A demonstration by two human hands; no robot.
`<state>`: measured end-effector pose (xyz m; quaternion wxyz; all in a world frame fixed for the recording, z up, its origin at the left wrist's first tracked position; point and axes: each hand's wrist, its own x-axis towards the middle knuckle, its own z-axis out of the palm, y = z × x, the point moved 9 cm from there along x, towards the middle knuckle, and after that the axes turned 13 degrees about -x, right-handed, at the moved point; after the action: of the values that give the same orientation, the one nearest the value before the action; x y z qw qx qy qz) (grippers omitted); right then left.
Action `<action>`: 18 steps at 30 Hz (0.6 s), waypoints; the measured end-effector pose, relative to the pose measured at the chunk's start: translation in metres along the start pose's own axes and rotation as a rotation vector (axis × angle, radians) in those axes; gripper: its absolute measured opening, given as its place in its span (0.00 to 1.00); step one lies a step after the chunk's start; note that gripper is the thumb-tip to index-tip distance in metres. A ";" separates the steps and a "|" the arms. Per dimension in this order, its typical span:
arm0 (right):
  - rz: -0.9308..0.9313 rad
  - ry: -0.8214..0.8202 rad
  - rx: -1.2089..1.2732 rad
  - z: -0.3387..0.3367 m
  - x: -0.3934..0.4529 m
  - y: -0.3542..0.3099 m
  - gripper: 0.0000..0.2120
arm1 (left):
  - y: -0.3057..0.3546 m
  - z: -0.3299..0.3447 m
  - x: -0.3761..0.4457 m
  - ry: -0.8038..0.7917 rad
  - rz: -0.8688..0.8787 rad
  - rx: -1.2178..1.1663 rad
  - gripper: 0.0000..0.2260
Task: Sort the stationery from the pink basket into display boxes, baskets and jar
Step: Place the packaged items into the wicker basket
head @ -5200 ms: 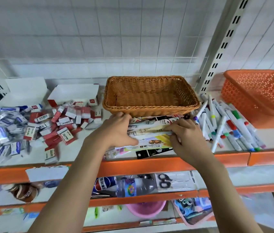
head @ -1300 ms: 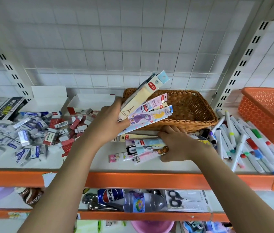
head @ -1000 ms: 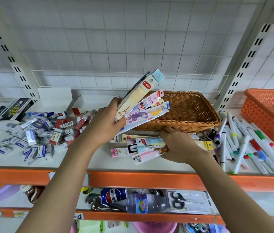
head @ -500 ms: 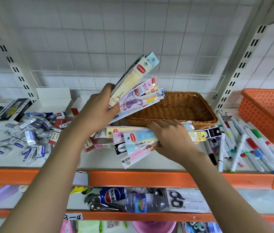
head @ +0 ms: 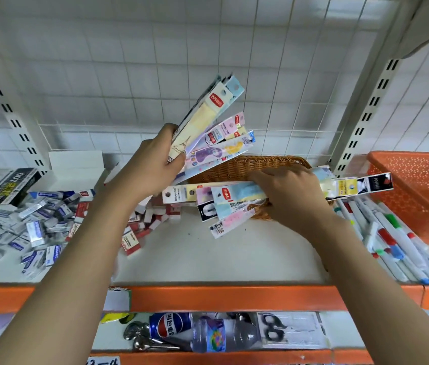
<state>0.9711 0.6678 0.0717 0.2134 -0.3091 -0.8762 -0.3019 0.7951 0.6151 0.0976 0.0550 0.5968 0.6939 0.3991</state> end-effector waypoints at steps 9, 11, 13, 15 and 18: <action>0.014 0.005 -0.023 0.017 -0.032 0.030 0.22 | 0.036 0.081 0.065 -0.312 0.157 0.038 0.16; 0.035 -0.016 -0.029 0.024 -0.043 0.037 0.23 | 0.043 0.112 0.071 -0.398 0.188 0.048 0.17; 0.063 -0.027 -0.026 0.028 -0.053 0.045 0.24 | 0.042 0.142 0.073 -0.485 0.197 0.075 0.17; 0.088 -0.033 -0.035 0.029 -0.062 0.052 0.26 | 0.038 0.167 0.073 -0.549 0.194 0.103 0.16; 0.111 -0.030 -0.044 0.031 -0.074 0.063 0.27 | 0.031 0.188 0.074 -0.586 0.210 0.140 0.17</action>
<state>1.0603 0.6968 0.0328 0.2098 -0.3662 -0.8541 -0.3041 0.9025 0.7701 0.0193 0.1697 0.7571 0.6090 0.1650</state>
